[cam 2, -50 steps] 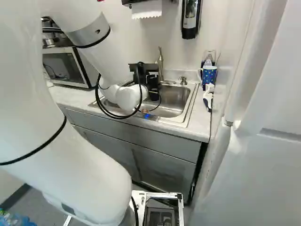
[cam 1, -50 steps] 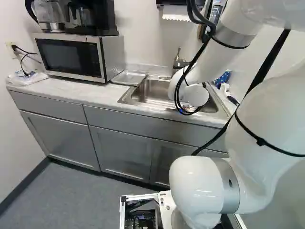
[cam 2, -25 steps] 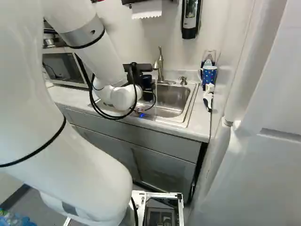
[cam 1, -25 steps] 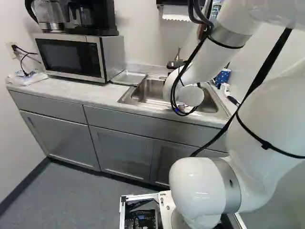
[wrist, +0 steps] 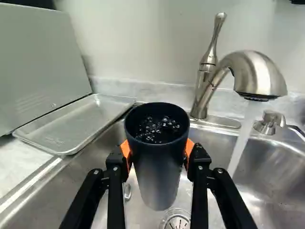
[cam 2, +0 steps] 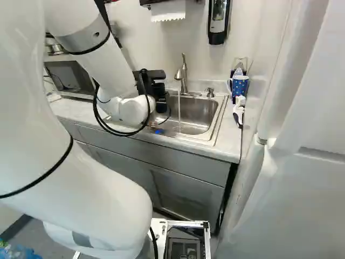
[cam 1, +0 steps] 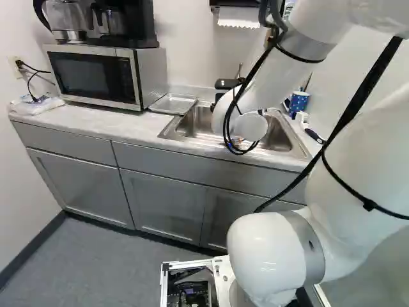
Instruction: Rinse the cup and place it in the tray
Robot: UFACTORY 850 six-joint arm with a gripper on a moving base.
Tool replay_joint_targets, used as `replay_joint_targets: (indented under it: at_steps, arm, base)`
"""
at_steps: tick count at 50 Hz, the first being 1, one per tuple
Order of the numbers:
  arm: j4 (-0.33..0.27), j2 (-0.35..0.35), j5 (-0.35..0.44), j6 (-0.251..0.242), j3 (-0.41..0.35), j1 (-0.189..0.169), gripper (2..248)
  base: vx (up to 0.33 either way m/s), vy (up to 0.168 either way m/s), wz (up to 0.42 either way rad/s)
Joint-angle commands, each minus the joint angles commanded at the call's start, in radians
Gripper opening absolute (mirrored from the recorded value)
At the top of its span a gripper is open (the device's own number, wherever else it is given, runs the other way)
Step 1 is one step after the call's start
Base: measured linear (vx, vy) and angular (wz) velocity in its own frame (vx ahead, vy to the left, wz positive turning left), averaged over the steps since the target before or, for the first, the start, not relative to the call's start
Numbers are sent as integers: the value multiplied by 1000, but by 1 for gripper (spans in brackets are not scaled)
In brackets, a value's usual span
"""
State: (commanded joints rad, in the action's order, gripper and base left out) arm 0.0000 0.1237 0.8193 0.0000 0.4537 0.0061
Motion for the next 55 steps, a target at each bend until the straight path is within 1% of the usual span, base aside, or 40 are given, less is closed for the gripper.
replay_joint_targets:
  at_steps: [10, 26, 47, 55]
  arm:
    - [0, 2, 0, 0, 22, 30, 124]
    - [0, 11, -3, 0, 49, 58, 124]
    - [0, 44, -13, 0, 66, 60, 124]
    - [0, 37, -20, 0, 91, 67, 124]
  base:
    - [0, 0, 0]
    - [0, 0, 0]
    - [0, 0, 0]
    - [0, 0, 0]
